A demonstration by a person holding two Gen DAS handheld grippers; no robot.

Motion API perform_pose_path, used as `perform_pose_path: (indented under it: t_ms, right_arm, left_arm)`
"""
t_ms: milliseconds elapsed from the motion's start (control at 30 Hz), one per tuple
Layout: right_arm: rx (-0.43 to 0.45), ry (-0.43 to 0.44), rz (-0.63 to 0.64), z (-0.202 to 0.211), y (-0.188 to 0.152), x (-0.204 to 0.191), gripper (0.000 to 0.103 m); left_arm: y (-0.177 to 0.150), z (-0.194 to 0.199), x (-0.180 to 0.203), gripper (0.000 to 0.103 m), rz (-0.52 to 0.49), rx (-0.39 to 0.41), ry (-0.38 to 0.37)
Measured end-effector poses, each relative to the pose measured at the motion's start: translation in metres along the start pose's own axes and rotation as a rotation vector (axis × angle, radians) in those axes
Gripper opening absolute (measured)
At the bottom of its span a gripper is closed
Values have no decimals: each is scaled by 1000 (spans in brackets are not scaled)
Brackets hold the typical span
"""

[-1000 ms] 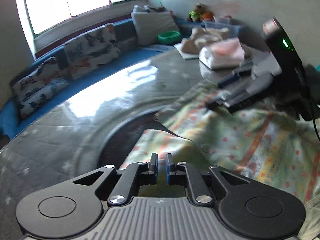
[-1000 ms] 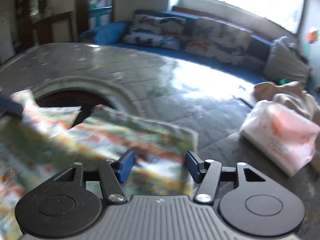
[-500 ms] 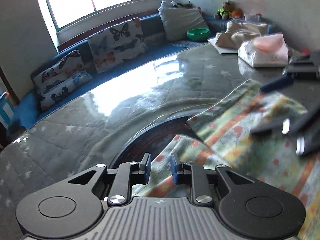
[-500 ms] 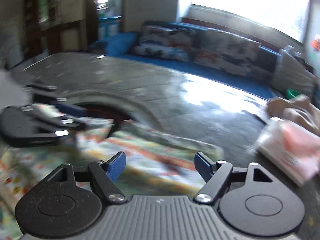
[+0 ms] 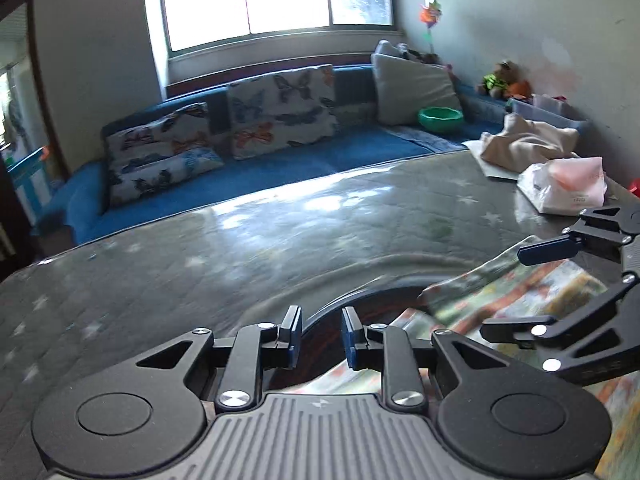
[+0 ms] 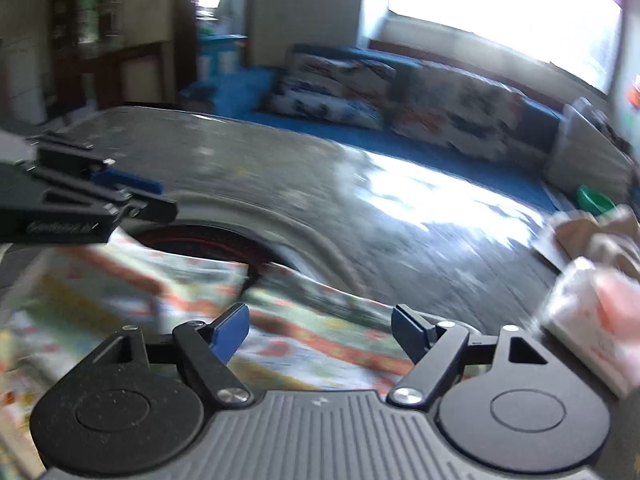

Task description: Fold clothes

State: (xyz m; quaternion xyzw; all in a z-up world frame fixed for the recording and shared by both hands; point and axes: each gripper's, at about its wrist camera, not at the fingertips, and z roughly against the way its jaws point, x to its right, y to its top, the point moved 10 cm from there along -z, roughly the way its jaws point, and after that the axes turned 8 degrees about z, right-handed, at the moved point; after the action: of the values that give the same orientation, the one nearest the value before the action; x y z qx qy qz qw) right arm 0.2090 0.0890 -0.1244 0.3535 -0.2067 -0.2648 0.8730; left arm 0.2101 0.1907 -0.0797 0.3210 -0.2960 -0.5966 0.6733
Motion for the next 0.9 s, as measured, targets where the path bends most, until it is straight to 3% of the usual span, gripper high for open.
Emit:
perform_pose_path:
  t_ms: [167,233,400,533,600,667,700,733,900]
  right_arm:
    - [-4,62,80,-11,7,-32,78]
    - [-20,63,82,-20,6,-38,78]
    - [-28,20,31,-30,8,-30,79]
    - [-22,4,15,-23,7,-20,79]
    - [-16,34,21,-18,7,-25,79]
    - [-9,45,36,-14,8,-32,79]
    - [-7,47,45,-13,9,-34,79]
    - [-5,52,48,-13,10,-37,79]
    - [6,149,27,-9,10,-51,66]
  left_arm:
    - [-34,16,-29,24,30,-77,62]
    - [-39,17,-32,30,45,-85,67]
    - [-40,23,-43,40,112,-78,75]
    - [-41,23,-47,40,161,-99,51]
    - [-44,20,-42,38,150,-118,35]
    - [-45,17,-39,26,141,-127,26]
    - [-43,15,-38,14,138,-119,25]
    - [-40,13,-38,10,135,-111,25]
    - [-24,3,-38,5,80,-38,58]
